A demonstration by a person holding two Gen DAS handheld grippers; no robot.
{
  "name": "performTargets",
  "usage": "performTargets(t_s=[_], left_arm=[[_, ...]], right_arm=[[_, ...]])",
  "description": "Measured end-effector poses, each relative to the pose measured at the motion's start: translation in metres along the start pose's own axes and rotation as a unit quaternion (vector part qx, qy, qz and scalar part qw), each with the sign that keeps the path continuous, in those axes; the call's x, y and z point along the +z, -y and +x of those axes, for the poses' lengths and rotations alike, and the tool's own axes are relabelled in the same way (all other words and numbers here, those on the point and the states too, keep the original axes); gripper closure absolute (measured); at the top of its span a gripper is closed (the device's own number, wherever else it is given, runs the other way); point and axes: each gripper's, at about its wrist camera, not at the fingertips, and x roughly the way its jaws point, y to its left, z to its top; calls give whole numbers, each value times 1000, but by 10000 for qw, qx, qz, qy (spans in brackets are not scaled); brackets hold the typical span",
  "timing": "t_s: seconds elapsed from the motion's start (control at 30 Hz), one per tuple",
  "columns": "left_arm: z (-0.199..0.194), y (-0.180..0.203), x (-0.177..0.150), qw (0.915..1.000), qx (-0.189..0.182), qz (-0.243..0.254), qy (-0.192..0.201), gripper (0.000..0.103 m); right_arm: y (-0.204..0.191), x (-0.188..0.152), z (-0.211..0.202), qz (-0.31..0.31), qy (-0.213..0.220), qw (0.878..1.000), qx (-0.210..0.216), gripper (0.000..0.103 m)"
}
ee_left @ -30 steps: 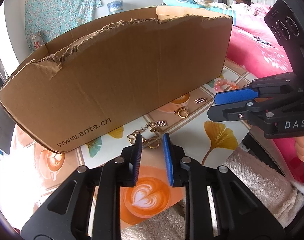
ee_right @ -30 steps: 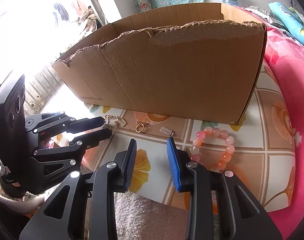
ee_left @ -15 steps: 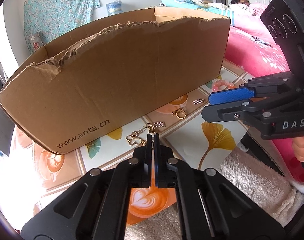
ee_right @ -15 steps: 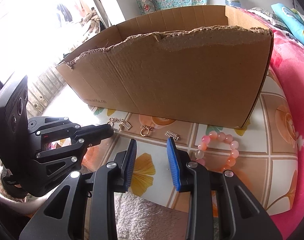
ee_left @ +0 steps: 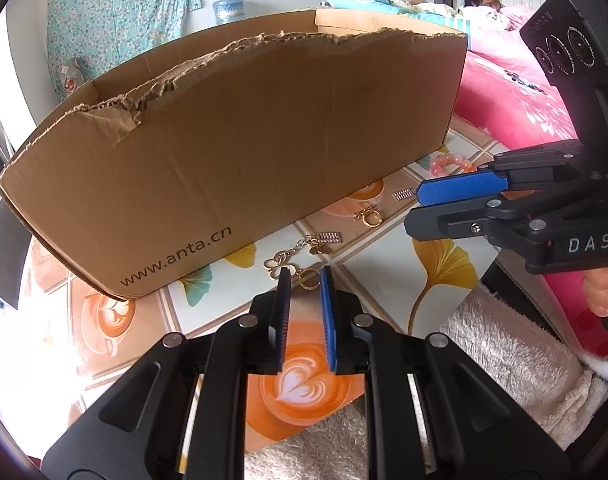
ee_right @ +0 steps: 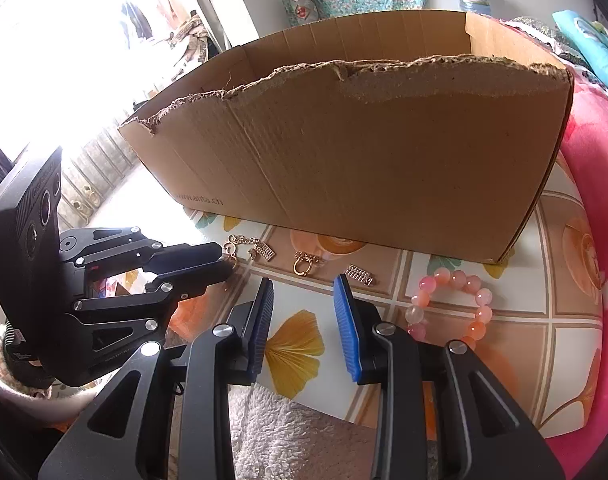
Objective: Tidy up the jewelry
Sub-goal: 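Close the left gripper on the small gold ring charm and lift it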
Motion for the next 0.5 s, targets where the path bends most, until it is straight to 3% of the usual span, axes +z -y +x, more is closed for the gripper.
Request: performTargets(t_s=[0.5], left_arm=[[4,2,3,9999,-164,-12,-15,93]], right_arm=[[4,-1,-4,67,39,10000,-17,72]])
